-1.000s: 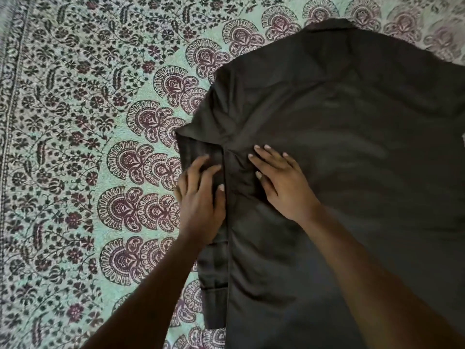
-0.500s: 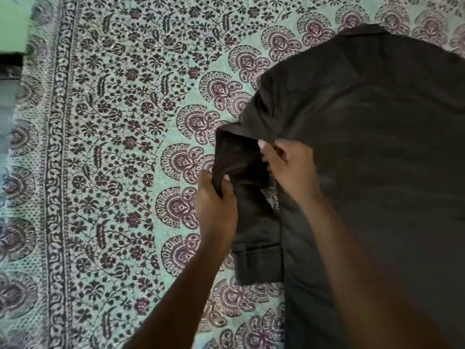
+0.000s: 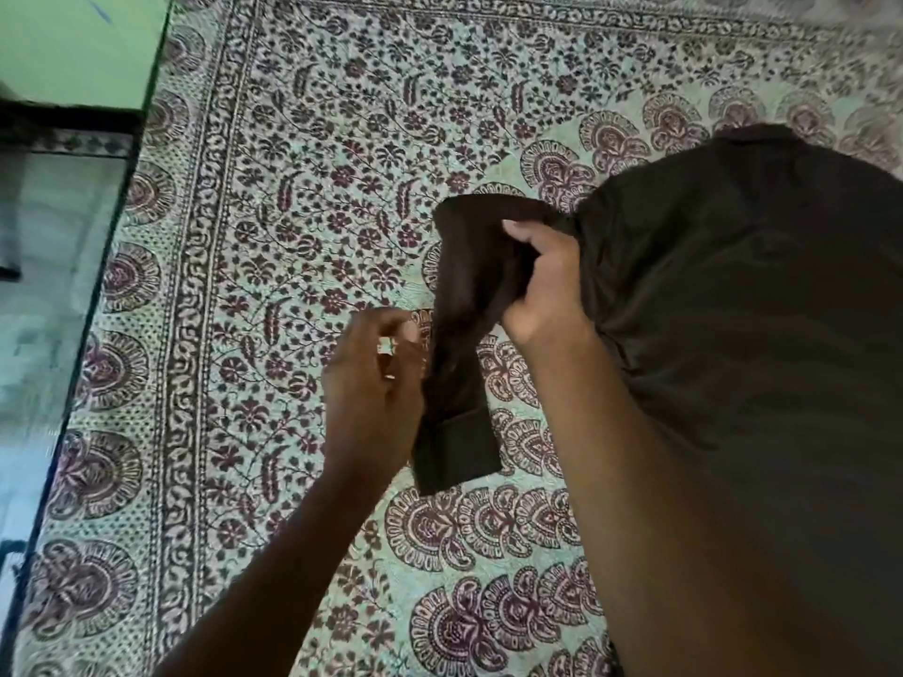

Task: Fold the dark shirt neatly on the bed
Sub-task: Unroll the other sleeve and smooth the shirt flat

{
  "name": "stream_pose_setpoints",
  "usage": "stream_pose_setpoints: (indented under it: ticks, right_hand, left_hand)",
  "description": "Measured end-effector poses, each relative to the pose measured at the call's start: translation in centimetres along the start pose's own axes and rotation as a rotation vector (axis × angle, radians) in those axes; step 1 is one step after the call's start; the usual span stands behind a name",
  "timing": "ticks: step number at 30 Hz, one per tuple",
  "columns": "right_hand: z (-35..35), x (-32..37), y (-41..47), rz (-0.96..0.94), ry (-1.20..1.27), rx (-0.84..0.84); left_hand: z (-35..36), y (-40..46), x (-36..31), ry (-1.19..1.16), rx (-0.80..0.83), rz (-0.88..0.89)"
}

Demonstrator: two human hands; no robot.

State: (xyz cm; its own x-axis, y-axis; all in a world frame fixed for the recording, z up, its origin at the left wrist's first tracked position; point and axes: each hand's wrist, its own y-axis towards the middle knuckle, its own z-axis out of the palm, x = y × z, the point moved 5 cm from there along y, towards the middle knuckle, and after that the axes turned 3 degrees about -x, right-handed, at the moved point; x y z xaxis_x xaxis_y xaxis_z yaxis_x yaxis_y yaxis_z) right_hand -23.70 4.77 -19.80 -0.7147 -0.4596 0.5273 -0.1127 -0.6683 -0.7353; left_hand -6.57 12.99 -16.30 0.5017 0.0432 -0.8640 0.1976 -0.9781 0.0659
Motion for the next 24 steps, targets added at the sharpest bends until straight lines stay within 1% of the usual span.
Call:
stream_pose_setpoints:
  ticks: [2,3,4,5,6,8,9,10,11,13,15,17,21,24]
  right_hand:
    - [-0.1,0.0,-0.4,-0.022,0.129,0.001]
    - [0.0,-0.1,-0.8,-0.021,0.168,0.009]
    - [-0.1,-0.3,-0.9,-0.014,0.191,0.006]
    - [0.0,-0.4,-1.2,-0.006,0.209,0.005]
    - [0.3,-0.3,-1.5,-0.006,0.231,0.022]
    - [0.5,-0.1,-1.8,-0.031,0.244,0.049]
    - [0.8,0.2,-1.9,-0.056,0.247,0.077]
    - [0.9,0.4,-1.9,-0.072,0.26,0.102]
    - [1.3,0.7,-2.0,-0.088,0.277,0.138]
    - [1.8,1.4,-1.9,-0.126,0.31,0.188]
    - [2.2,2.0,-1.8,-0.161,0.356,0.23]
    - [2.4,2.2,-1.6,-0.185,0.415,0.234]
    - [2.7,1.0,-0.7,-0.06,0.51,0.215]
    - [3.2,-0.8,0.3,0.023,0.44,0.161]
  left_hand:
    - [-1.4,1.6,1.6,-0.089,-0.128,-0.145]
    - [-1.5,2.7,2.5,-0.078,-0.137,-0.188]
    - [-1.1,4.0,3.2,-0.052,-0.087,-0.208]
    - [-0.1,5.4,3.9,-0.071,0.027,-0.232]
    - [1.3,6.8,4.5,-0.156,0.179,-0.275]
    - [3.9,9.1,4.5,-0.535,0.476,-0.443]
    - [5.0,10.2,4.2,-0.713,0.581,-0.53]
    - [5.8,11.0,3.8,-0.815,0.677,-0.582]
    - [6.3,11.5,3.5,-0.82,0.76,-0.596]
    - [6.8,12.4,3.3,-0.667,0.882,-0.538]
    - [6.5,13.4,3.7,-0.481,0.894,-0.441]
    - [4.6,15.1,4.3,-0.399,0.824,-0.386]
    - [-0.8,18.8,4.2,-0.345,0.664,-0.219]
    - [-3.3,20.2,4.4,-0.177,0.646,-0.096]
